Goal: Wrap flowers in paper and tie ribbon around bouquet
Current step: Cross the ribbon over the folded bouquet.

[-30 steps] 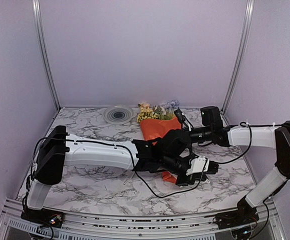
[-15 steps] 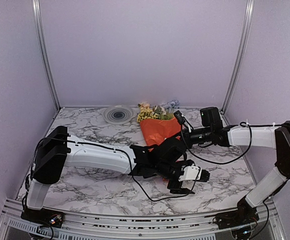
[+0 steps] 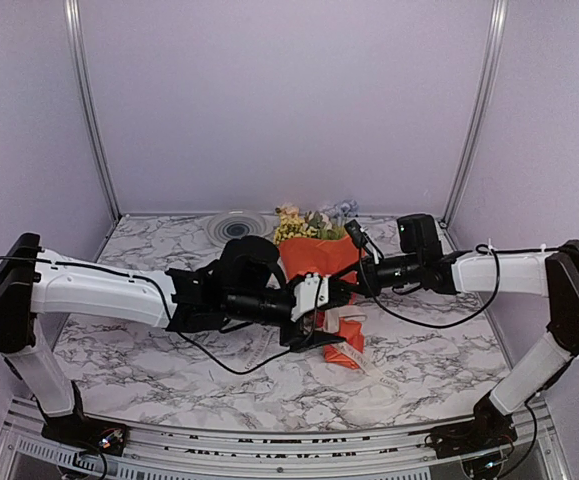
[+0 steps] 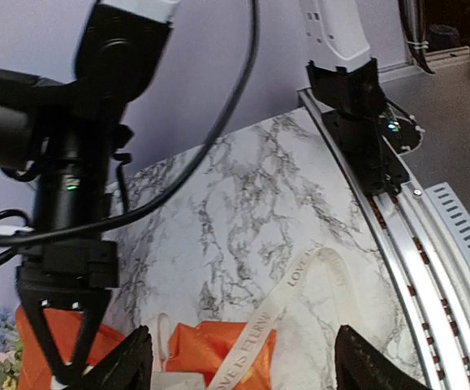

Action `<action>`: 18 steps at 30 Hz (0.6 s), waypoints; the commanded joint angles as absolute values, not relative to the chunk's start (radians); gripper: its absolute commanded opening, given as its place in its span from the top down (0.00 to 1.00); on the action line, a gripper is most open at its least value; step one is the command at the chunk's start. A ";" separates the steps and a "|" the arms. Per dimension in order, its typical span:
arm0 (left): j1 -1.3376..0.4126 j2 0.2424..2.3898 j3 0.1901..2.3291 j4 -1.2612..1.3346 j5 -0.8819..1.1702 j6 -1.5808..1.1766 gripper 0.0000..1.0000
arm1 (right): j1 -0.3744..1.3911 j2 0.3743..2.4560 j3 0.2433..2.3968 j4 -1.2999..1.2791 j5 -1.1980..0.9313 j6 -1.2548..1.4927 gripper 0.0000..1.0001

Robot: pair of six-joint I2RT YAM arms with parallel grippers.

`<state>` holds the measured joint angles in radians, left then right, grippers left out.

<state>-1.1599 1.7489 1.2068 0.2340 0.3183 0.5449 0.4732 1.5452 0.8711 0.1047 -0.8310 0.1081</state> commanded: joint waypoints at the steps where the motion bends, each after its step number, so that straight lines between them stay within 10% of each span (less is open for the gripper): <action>1: -1.030 1.703 1.090 0.527 0.236 0.227 0.32 | 0.528 1.587 0.918 0.189 -0.797 0.153 1.00; 14: -0.897 1.895 1.037 0.745 0.402 -0.046 0.21 | 0.578 1.659 0.938 0.307 -0.774 0.237 1.00; 18: -0.894 1.931 1.042 0.808 0.444 -0.048 0.47 | 0.578 1.660 0.936 0.303 -0.781 0.234 1.00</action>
<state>-0.9035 1.9041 1.0248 0.6853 0.3470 -0.0139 0.5720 1.6505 0.9009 0.2672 -0.7784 0.2192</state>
